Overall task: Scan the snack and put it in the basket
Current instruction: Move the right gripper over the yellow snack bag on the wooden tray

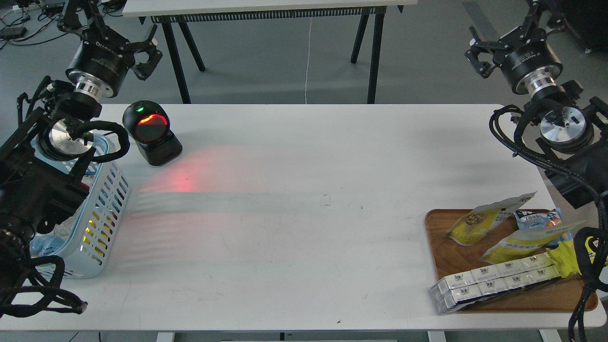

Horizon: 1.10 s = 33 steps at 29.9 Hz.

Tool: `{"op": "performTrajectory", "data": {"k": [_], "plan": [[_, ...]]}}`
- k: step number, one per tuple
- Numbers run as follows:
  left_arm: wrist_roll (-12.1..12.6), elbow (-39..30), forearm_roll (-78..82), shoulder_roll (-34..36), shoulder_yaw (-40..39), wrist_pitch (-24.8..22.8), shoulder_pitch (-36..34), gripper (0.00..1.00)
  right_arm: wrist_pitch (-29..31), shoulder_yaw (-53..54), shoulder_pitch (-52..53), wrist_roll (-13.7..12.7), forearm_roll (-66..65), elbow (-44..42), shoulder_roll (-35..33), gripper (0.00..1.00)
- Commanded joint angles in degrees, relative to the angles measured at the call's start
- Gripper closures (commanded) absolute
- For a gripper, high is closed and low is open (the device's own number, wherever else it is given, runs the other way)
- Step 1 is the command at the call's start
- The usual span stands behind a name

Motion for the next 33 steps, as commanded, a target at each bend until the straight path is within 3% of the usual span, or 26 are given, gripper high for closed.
{"op": "performTrajectory", "data": {"k": [1,8,17,21,33], "plan": [[-0.02,0.02,0.02,0.08,0.04,0.18,0.61,0.00,0.00,0.07,0.11,0.01,-0.08,0.00,-0.01,0.00],[0.60,0.02,0.63,1.13,1.09,0.01,0.17,0.00,0.00,-2.12,3.26,0.01,-0.69,1.84,-2.81,0.01],[0.34,-0.15,0.63,2.89,2.24,-2.01,-0.18,0.00,0.00,-26.46,20.65,2.73,-13.06,11.86,-11.17,0.01],[0.16,-0.15,0.63,3.24,2.24,-2.01,-0.10,0.00,0.00,-32.61,27.34,6.68,-24.83,20.90,-13.81,0.01],[0.25,-0.15,0.63,4.82,2.32,-2.28,-0.18,0.00,0.00,-53.09,45.71,12.14,-62.01,48.76,-15.57,0.02]]}}
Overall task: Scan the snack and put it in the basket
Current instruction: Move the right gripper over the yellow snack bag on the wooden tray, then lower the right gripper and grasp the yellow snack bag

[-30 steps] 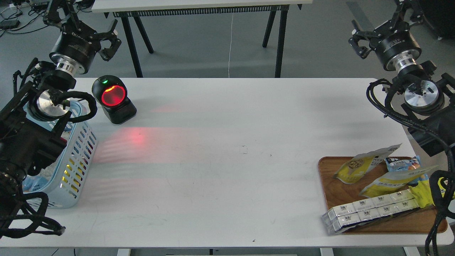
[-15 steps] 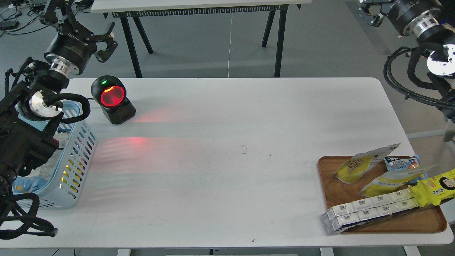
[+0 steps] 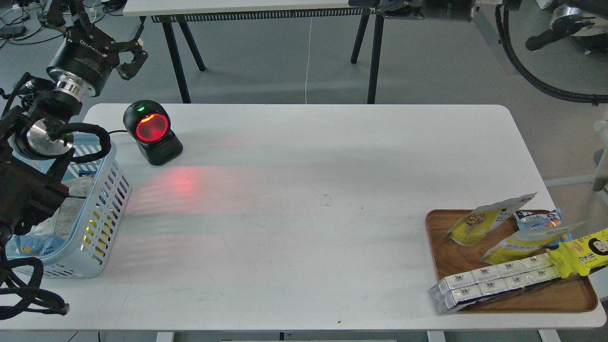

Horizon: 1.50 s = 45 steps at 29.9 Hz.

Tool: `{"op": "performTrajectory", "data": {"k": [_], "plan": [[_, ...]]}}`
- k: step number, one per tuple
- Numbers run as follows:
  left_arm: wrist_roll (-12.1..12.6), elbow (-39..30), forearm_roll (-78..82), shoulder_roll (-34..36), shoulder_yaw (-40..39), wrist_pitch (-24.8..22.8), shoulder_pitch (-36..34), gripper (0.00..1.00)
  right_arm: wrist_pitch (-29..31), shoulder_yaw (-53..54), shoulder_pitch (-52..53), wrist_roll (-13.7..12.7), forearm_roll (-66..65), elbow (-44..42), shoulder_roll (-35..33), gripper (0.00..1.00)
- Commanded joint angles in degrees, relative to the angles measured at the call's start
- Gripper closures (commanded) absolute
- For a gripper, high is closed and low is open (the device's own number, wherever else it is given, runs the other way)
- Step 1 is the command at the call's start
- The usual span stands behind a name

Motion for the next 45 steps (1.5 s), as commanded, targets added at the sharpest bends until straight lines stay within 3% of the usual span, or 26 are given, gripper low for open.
{"op": "performTrajectory", "data": {"k": [1,13,18,25,32,38,45], "plan": [[0.00,0.01,0.00,0.52,0.18,-0.02,-0.02,0.00,-0.02,-5.98,4.19,1.50,-13.58,9.26,-0.27,0.02],[-0.08,0.10,0.08,0.69,0.18,-0.10,-0.02,0.00,-0.02,-20.58,12.36,6.30,-47.25,28.18,-1.41,0.02],[-0.08,0.10,0.08,0.60,0.18,0.07,-0.19,0.00,-1.03,-26.90,15.71,6.30,-61.41,33.02,-2.29,0.02],[-0.08,0.10,0.08,0.78,0.18,-0.10,-0.20,0.00,-3.14,-35.69,14.93,6.30,-78.90,32.67,-8.17,0.05],[-0.17,0.10,0.08,0.34,0.18,0.42,-0.20,0.00,-4.55,-36.67,11.15,6.30,-84.55,28.47,-11.34,0.08],[-0.17,0.10,0.08,0.52,0.18,0.42,-0.20,0.00,-4.82,-36.49,6.40,6.30,-85.07,23.36,-11.17,0.24],[-0.17,0.27,0.08,0.69,0.18,0.42,-0.20,0.00,-4.82,-36.67,4.73,6.30,-85.51,23.27,-11.17,0.31]]}}
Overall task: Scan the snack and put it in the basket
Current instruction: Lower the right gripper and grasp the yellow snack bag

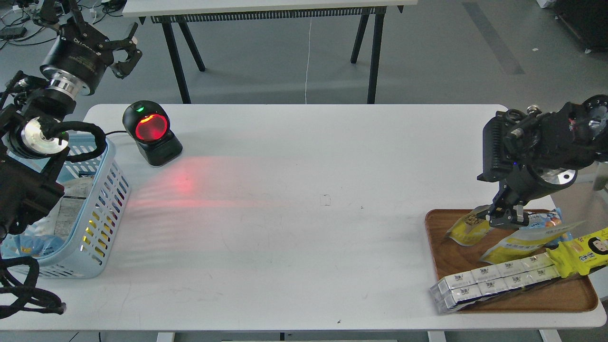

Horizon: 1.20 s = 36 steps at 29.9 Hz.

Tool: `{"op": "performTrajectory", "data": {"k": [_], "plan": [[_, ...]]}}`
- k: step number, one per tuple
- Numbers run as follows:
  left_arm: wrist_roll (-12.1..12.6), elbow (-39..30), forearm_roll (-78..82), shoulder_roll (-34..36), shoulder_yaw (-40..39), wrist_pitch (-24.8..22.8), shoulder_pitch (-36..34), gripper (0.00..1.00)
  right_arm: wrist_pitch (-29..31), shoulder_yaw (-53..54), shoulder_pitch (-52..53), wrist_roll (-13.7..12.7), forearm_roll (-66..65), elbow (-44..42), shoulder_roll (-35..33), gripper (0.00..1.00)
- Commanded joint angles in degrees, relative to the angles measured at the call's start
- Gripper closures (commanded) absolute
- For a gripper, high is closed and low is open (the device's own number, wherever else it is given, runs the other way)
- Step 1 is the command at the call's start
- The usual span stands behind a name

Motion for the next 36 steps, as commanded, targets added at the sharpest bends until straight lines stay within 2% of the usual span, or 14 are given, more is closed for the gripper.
{"op": "performTrajectory", "data": {"k": [1,6,9,16,24,36], "plan": [[0.00,0.05,0.00,-0.05,0.00,0.05,0.00,0.00,0.01,-0.04,-1.33,0.00,-1.08,-0.34,0.26,0.34],[0.00,0.05,0.00,-0.05,0.00,0.13,0.00,0.00,0.01,0.05,-1.94,0.00,-2.05,-1.48,0.62,0.50],[0.00,0.40,0.00,-0.05,0.00,0.13,0.00,0.00,0.01,0.05,-2.91,0.00,-2.40,-1.57,0.62,0.52],[0.00,1.11,-0.09,0.21,0.00,0.22,-0.79,0.00,0.01,-0.04,-3.44,0.00,-2.86,-2.45,0.44,0.69],[0.00,2.34,-0.09,1.26,0.00,-0.13,-1.84,0.00,0.10,0.05,-3.88,0.00,-2.86,-3.07,0.18,0.99],[0.00,2.34,-0.09,1.35,0.00,-0.04,-2.02,0.00,0.01,0.84,-0.12,0.00,-2.86,-2.54,-0.08,1.00]]}}
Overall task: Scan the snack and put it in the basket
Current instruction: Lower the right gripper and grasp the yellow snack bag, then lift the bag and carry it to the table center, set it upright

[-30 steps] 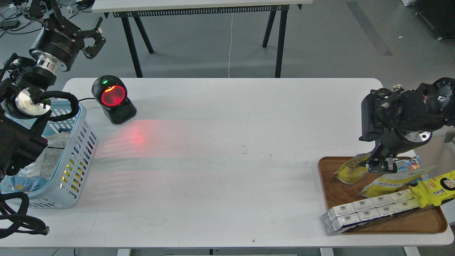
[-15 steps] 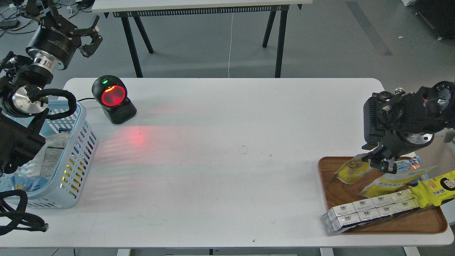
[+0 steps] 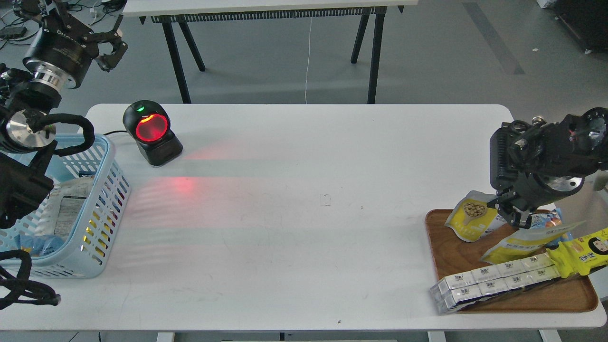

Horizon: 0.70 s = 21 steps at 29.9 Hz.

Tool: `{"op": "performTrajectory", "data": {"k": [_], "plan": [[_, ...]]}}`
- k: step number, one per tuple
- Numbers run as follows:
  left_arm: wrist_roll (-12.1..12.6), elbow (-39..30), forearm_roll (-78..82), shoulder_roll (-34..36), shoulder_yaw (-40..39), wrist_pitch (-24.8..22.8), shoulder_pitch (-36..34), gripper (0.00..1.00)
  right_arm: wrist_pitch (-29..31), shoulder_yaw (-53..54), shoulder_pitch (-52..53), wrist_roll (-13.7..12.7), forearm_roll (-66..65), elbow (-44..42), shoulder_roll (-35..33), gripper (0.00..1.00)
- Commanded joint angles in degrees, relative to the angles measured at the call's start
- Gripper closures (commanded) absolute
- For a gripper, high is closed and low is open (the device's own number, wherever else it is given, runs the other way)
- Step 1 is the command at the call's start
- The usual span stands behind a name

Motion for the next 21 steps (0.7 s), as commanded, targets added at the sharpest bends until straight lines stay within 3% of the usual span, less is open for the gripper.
{"op": "performTrajectory", "data": {"k": [1,8,21], "plan": [[0.00,-0.03,0.01,0.04,0.00,-0.02,-0.17,0.00,0.00,0.77,4.07,0.00,0.00,0.69,0.16,1.00],[0.00,-0.03,0.01,-0.04,0.00,-0.11,-0.52,0.00,0.00,1.38,10.59,0.00,0.02,2.98,5.07,1.00],[0.00,0.05,0.01,0.04,0.09,-0.46,-0.17,0.00,-2.28,11.57,7.43,0.00,12.15,-9.23,24.67,1.00]]}}
